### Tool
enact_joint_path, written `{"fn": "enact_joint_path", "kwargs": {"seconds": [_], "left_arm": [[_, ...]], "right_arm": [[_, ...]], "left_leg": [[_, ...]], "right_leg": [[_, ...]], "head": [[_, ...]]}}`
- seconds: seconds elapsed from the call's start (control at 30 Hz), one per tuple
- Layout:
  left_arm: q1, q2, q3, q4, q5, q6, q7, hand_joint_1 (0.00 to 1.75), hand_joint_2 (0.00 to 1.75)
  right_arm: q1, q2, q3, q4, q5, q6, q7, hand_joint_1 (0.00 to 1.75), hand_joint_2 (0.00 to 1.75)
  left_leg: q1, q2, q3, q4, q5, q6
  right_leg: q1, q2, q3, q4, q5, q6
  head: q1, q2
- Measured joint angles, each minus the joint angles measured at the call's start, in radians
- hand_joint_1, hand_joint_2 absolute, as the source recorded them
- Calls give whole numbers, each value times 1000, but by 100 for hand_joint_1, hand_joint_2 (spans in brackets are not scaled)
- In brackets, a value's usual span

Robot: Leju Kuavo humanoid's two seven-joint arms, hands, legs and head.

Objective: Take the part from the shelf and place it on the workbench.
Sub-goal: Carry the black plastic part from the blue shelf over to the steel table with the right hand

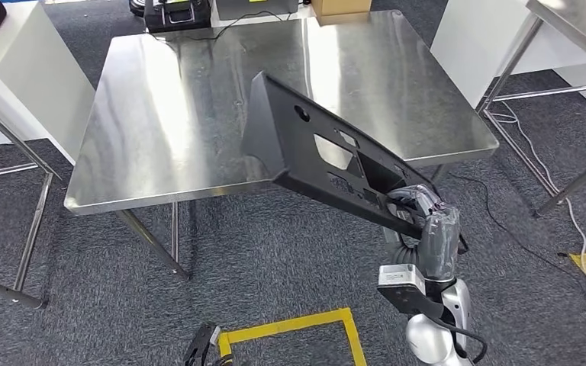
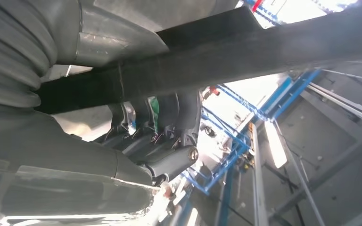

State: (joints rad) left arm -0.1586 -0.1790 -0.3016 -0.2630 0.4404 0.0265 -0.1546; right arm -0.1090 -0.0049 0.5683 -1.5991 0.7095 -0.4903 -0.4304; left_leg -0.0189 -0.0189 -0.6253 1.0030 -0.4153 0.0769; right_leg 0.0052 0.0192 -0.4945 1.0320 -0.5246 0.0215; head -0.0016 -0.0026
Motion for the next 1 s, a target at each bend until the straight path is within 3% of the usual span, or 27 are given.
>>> {"fn": "enact_joint_path", "kwargs": {"seconds": [0.07, 0.13, 0.2, 0.23, 0.27, 0.33, 0.37, 0.4, 0.43, 0.47, 0.53, 0.6, 0.63, 0.7, 0.73, 0.77, 0.83, 0.87, 0.9, 1.0], "left_arm": [[-2, -3, 0, -1, 0, 0, 0, 0, 175], [-2, -5, 0, -1, 1, 0, 0, 0, 175], [0, -6, 0, -1, 1, 0, 0, 0, 175], [1, -6, 0, -1, 2, 0, 0, 0, 175], [2, -6, 0, -1, 2, 0, 0, 0, 175], [3, -7, 0, 0, 3, 0, 1, 0, 175], [3, -8, 0, 0, 4, 1, 1, 0, 175], [2, -7, 0, 0, 4, 2, 1, 0, 175], [1, -7, 0, 0, 5, 3, 2, 0, 175], [0, -6, 0, 0, 6, 3, 2, 0, 175], [-1, -6, 0, 0, 7, 3, 1, 0, 175], [0, -6, 0, 0, 7, 3, 1, 0, 175], [0, -5, 0, 0, 7, 3, 1, 0, 175], [3, -4, 0, 0, 7, 3, 1, 0, 175], [3, -3, 0, 0, 7, 4, 1, 0, 175], [3, -2, 0, 0, 7, 4, 1, 0, 175], [4, -1, 0, 1, 7, 5, 1, 0, 175], [4, 0, 0, 1, 7, 5, 1, 0, 175], [4, 0, 0, 2, 8, 6, 2, 0, 175], [4, 0, 0, 1, 9, 6, 2, 0, 175]], "right_arm": [[-4, 0, 0, -2, 0, 1, 2, 175, 175], [-6, 0, 1, -2, 1, 5, 2, 175, 175], [-6, 0, 1, -2, 1, 9, 4, 175, 175], [-6, 0, 1, -1, 2, 11, 4, 175, 175], [-6, 0, 1, -1, 2, 12, 5, 175, 175], [-7, -1, 1, 0, 1, 15, 4, 175, 175], [-9, -1, 2, 2, 1, 18, 4, 175, 175], [-11, 0, 3, 3, 1, 19, 5, 175, 175], [-14, 0, 4, 4, 1, 21, 5, 175, 175], [-16, 2, 6, 5, 1, 22, 5, 175, 175], [-20, 4, 6, 5, 0, 22, 5, 175, 175], [-22, 6, 7, 5, 0, 22, 5, 175, 175], [-23, 6, 7, 6, 0, 22, 5, 175, 175], [-23, 6, 8, 8, 0, 23, 5, 175, 175], [-23, 6, 8, 8, 0, 23, 5, 175, 175], [-23, 6, 8, 9, -1, 23, 5, 175, 175], [-25, 8, 8, 9, -1, 24, 5, 175, 175], [-27, 9, 9, 10, -1, 24, 5, 175, 175], [-29, 10, 10, 10, -1, 25, 5, 175, 175], [-35, 12, 12, 11, -2, 28, 6, 175, 175]], "left_leg": [[6, 0, 30, -10, -7, 6], [8, 0, 47, -11, -23, 7], [11, -3, 67, -11, -44, 1], [13, -5, 82, -11, -55, -2], [16, -7, 98, -11, -68, -7], [19, -9, 124, -9, -96, -20], [17, -9, 132, -8, -108, -26], [15, -9, 137, -8, -119, -32], [14, -8, 143, -6, -125, -36], [14, -7, 142, -3, -128, -38], [18, 0, 117, 45, -127, -46], [21, 9, 44, 158, -149, -56], [21, 12, -1, 218, -174, -59], [22, 13, -71, 284, -207, -59], [22, 13, -85, 274, -196, -57], [21, 14, -83, 231, -159, -53], [17, 14, -57, 111, -56, -39], [12, 14, -47, 65, -26, -32], [8, 14, -39, 39, -8, -26], [4, 12, -15, 16, -4, -16]], "right_leg": [[-4, -4, -49, 86, -13, 3], [-9, -7, -136, 210, -49, 6], [-15, -8, -203, 263, -80, 14], [-20, -9, -213, 240, -73, 23], [-24, -10, -207, 187, -43, 38], [-31, -19, -181, 54, 58, 71], [-31, -21, -169, 10, 98, 70], [-32, -22, -163, -13, 123, 60], [-31, -22, -161, -17, 127, 43], [-32, -18, -155, -16, 124, 26], [-35, -17, -144, -17, 113, 8], [-34, -16, -126, -18, 96, -8], [-33, -16, -118, -18, 87, -13], [-30, -15, -96, -18, 67, -16], [-29, -13, -82, -18, 57, -16], [-27, -12, -65, -18, 45, -16], [-24, -11, -33, -19, 23, -12], [-22, -10, -24, -21, 14, -8], [-21, -8, -19, -25, 7, -3], [-15, -7, -12, -19, 2, 13]], "head": [[0, 0], [1, 0], [1, 0], [1, 0], [1, 0], [5, 0], [8, 0], [8, 0], [9, 0], [6, 0], [3, 0], [0, 0], [0, 0], [-1, 0], [-1, 0], [-1, 0], [1, 0], [1, 0], [2, 0], [1, 0]]}}
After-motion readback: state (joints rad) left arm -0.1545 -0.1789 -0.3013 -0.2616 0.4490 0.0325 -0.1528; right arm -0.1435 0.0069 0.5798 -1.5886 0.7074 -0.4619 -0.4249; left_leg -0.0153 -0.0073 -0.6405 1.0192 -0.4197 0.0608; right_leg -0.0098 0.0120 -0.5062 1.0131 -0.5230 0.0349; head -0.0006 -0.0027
